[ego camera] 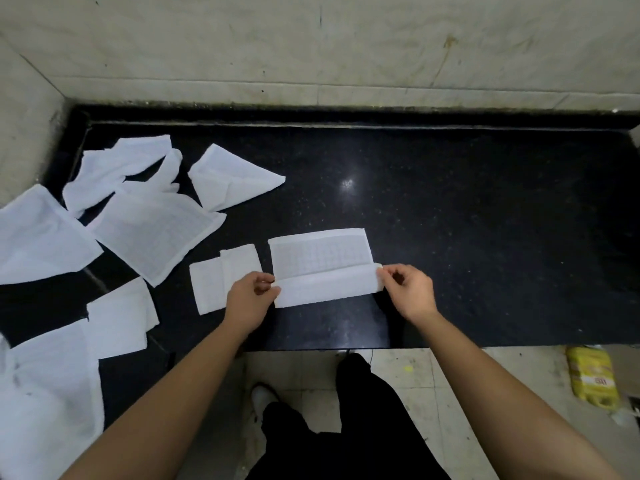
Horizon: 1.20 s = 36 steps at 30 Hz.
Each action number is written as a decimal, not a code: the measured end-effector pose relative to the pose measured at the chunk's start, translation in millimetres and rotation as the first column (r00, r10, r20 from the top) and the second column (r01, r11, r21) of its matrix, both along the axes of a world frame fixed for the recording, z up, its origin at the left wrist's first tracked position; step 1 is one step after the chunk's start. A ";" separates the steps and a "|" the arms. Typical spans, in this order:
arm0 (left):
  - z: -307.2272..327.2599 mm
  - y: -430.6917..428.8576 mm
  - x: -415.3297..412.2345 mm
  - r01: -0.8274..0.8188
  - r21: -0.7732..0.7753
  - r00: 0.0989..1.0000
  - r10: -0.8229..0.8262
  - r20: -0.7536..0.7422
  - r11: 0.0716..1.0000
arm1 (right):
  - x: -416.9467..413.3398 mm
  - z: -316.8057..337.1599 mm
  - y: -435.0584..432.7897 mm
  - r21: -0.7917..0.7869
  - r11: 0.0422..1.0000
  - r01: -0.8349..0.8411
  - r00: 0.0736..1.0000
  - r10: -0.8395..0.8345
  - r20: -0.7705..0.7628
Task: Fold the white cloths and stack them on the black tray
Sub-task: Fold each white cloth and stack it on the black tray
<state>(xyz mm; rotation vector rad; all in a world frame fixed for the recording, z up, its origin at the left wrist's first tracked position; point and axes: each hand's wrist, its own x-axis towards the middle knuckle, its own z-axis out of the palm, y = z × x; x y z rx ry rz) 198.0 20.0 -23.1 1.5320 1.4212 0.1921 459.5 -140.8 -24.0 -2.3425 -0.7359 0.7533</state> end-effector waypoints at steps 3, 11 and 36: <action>-1.5 21.9 15.7 -0.118 -0.019 0.992 0.119 0.035 0.993 | 12.5 -1.0 29.3 0.031 0.992 0.122 0.987 -0.118 -0.113; -11.1 60.8 43.8 -0.174 0.068 0.985 0.174 -0.001 0.982 | 36.8 -12.1 76.3 -0.051 0.993 0.107 0.983 -0.114 -0.147; -51.5 42.3 55.8 0.763 0.402 0.635 -0.470 -0.614 0.506 | -23.0 -34.7 117.5 -0.302 0.713 -0.632 0.598 0.697 0.395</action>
